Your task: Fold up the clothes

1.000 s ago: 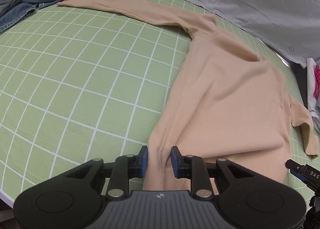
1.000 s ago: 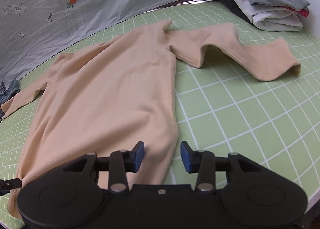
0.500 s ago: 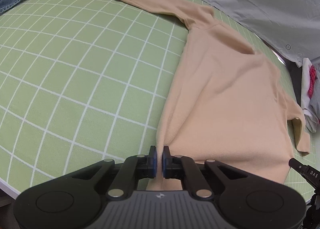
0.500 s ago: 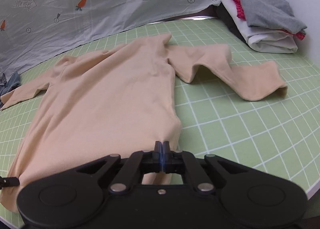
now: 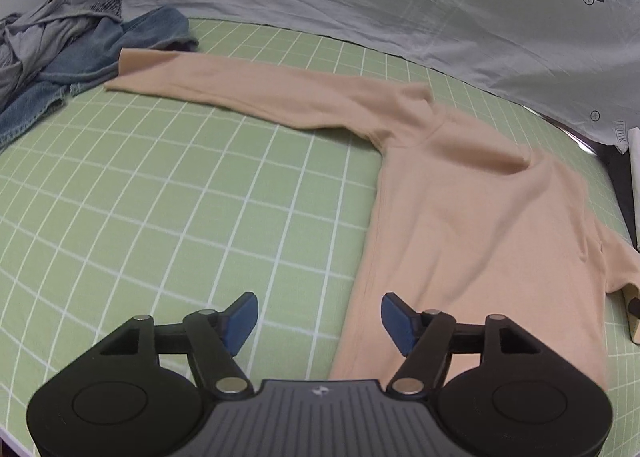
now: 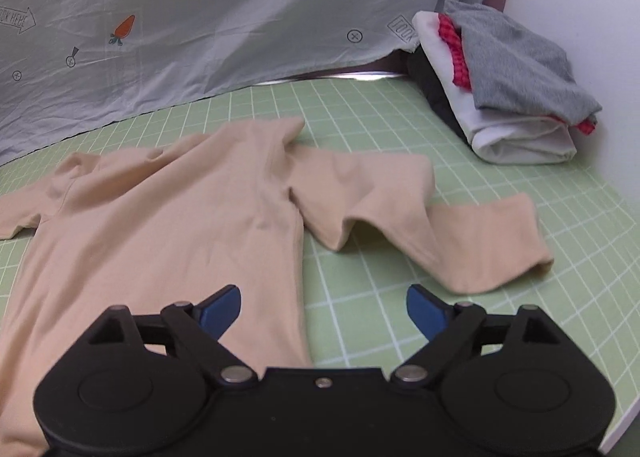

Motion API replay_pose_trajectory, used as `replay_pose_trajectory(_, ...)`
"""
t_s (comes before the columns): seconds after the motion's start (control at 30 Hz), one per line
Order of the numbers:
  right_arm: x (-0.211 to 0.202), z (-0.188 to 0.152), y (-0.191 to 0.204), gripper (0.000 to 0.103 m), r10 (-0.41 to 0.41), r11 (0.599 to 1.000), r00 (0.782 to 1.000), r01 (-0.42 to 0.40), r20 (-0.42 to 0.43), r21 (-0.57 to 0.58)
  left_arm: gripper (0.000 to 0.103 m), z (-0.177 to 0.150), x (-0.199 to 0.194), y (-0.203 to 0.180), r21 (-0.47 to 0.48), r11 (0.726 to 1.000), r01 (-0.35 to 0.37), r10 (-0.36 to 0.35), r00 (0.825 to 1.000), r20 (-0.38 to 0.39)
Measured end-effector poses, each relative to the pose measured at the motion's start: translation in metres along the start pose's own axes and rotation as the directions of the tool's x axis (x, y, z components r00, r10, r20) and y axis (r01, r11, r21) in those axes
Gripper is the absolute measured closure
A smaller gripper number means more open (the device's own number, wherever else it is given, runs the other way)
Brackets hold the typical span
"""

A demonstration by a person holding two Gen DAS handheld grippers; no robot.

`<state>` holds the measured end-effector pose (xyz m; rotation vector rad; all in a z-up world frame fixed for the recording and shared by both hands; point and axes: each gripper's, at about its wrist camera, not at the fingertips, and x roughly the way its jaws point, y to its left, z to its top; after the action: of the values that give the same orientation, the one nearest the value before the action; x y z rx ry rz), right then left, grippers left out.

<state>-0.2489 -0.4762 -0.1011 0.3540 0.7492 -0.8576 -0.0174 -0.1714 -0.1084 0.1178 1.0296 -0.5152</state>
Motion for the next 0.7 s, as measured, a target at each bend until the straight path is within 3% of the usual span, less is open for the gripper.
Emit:
replay_pose_trajectory(0.3,0.076,0.088,0.004,0.005,-0.022,1.0,0.996,0.02,0.088,0.019,0.023,0.116,0.069,-0.039,0.076,0.997,0.012,-0.017,0.998,0.063)
replay_pose_trajectory(0.47,0.14,0.109,-0.006,0.006,-0.008,0.999,1.0,0.008,-0.014,0.052,0.022,0.172,0.117,-0.064,0.095,0.995,0.035,-0.04,0.998,0.052)
replay_pose_trajectory(0.7,0.18,0.104,-0.012,0.006,-0.006,0.999,0.995,0.011,-0.098,0.052,0.022,0.195,0.167,-0.101,0.216,0.962,0.168,-0.167,0.986,-0.025)
